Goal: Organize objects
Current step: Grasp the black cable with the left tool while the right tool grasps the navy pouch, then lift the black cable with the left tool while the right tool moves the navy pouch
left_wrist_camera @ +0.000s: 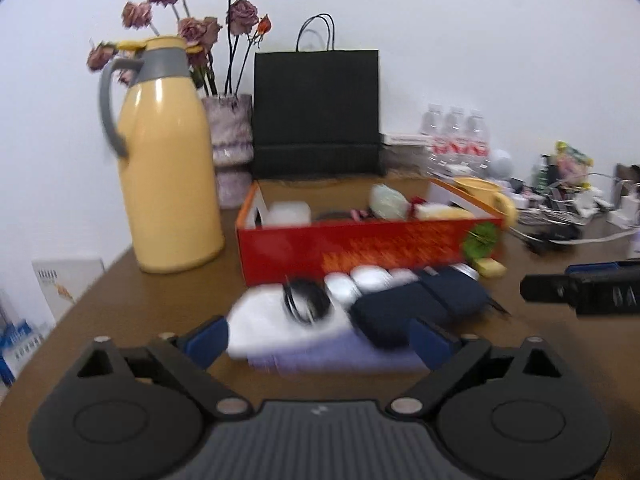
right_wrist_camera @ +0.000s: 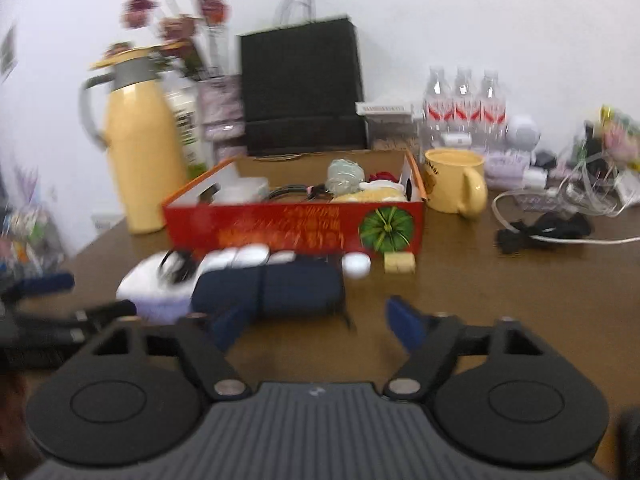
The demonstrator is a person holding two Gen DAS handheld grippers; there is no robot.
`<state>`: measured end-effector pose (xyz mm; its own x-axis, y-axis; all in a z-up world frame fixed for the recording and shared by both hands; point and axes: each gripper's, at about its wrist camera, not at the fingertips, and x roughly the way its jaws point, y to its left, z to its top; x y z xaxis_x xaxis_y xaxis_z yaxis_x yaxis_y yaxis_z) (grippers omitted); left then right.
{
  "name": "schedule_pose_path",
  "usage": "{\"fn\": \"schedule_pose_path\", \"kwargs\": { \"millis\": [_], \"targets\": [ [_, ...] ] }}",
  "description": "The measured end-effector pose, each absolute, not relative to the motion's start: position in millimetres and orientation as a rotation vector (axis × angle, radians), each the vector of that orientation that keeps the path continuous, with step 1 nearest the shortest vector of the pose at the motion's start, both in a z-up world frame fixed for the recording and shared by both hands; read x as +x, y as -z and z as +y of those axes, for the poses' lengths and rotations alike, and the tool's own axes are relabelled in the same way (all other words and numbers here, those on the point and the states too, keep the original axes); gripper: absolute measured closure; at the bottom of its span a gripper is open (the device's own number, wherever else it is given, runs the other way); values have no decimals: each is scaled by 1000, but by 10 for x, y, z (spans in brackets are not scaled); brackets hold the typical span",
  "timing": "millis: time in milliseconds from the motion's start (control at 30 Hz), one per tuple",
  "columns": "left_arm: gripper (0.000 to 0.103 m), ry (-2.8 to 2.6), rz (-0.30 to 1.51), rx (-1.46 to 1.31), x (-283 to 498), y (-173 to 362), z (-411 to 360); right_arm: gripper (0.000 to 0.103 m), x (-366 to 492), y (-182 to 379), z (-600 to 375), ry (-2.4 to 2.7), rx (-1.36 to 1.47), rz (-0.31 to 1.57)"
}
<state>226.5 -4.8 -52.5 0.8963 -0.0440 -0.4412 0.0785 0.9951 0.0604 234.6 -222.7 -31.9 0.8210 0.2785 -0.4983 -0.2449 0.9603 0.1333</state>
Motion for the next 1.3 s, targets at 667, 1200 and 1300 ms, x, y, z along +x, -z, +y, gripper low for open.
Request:
{"fn": "schedule_pose_path", "kwargs": {
  "millis": [667,1200,1300],
  "targets": [
    [77,134,476,-31,2545,513,20,102,2717,454,-2098,-328,109,511],
    [77,154,533,-80,1929,451,2,97,3386,661,-1521,-380,-101,601],
    [77,148,532,-87,1892,443,25,99,3379,698,-1542,-381,-59,627]
  ]
}}
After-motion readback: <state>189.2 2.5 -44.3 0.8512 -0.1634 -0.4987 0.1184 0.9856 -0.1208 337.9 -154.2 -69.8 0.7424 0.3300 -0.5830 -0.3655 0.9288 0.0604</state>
